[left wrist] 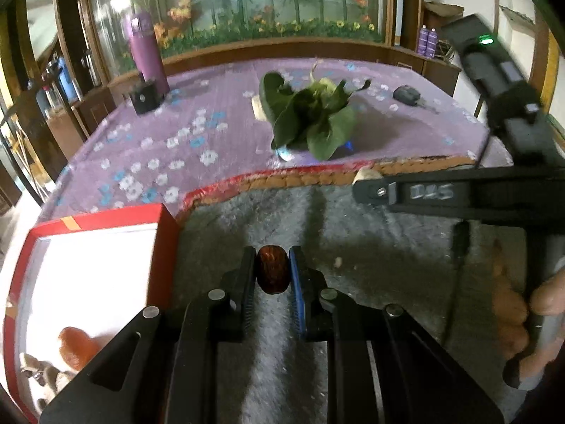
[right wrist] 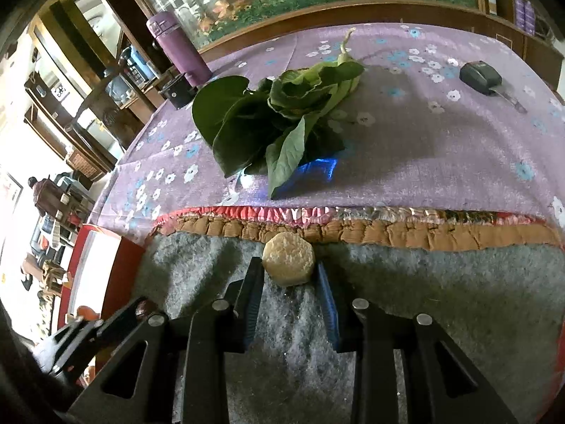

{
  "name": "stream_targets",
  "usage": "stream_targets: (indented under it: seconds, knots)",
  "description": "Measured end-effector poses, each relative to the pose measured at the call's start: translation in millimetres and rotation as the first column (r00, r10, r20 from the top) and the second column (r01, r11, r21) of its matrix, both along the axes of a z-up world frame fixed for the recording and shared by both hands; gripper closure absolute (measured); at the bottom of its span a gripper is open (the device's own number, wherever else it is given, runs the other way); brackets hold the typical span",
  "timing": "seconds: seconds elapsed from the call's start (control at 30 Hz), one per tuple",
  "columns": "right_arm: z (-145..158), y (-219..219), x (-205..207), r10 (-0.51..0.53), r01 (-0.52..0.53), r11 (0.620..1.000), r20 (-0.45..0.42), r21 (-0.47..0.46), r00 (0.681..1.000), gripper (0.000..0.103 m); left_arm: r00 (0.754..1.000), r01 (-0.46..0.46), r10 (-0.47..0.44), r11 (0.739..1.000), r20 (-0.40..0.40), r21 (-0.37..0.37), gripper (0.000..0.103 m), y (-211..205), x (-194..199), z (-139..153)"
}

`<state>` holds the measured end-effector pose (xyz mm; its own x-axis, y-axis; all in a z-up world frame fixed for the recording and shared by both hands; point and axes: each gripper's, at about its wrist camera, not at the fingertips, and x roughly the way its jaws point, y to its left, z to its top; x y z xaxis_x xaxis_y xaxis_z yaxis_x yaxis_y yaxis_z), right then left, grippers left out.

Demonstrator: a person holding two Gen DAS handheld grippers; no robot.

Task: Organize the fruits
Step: 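Grasp a round tan cake with the right tool while the left tool grasps a red date, then carry the tan cake and red date over the white tray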

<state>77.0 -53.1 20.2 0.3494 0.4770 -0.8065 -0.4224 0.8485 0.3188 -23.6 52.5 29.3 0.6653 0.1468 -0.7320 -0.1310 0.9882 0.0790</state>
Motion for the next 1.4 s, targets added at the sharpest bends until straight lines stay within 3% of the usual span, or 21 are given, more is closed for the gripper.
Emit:
stream_targets:
  seconds: [0.63, 0.97, 1.27, 1.4]
  knots:
    - [-1, 3, -6, 0.007, -0.006, 1.000, 0.055, -0.024, 0.998, 0.072, 0.981, -0.049, 0.022, 0.990, 0.194, 0.135, 0.087, -15, -57, 64]
    - [0, -6, -24, -0.025, 0.026, 0.999, 0.044, -0.025, 0.999, 0.073, 0.970, -0.066, 0.035, 0.990, 0.239, 0.123, 0.087, 2, -84, 73]
    - [0, -5, -60, 0.017, -0.013, 0.997, -0.050, 0.077, 0.999, 0.074, 0.958, -0.141, 0.108, 0.984, 0.266, 0.109, 0.087, 35, -115, 73]
    - [11, 10, -79, 0.055, -0.050, 0.992, -0.043, 0.117, 0.998, 0.074, 0.950, -0.171, 0.138, 0.980, 0.279, 0.099, 0.087, 48, -128, 75]
